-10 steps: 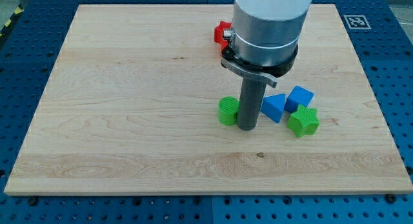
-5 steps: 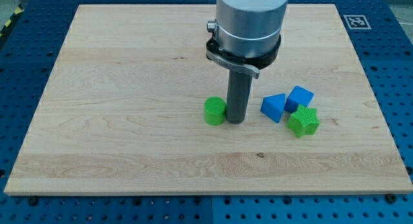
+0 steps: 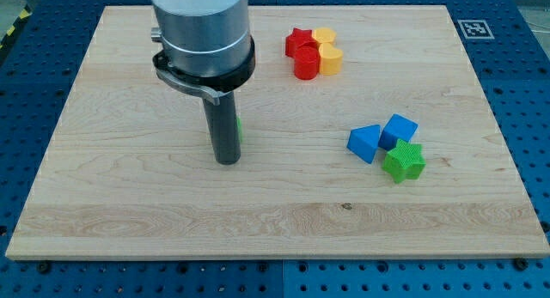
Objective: Separate the green circle from the blue triangle
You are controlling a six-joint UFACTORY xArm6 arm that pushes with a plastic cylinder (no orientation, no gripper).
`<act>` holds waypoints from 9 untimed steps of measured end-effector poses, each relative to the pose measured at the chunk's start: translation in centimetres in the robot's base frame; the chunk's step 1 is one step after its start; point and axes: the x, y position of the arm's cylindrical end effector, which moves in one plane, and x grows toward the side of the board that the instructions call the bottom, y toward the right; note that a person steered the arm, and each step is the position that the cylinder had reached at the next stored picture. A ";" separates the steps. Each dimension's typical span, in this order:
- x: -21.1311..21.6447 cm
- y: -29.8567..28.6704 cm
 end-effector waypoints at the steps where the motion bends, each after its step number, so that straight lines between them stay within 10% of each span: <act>1: 0.0 0.6; 9: -6.4 -2.9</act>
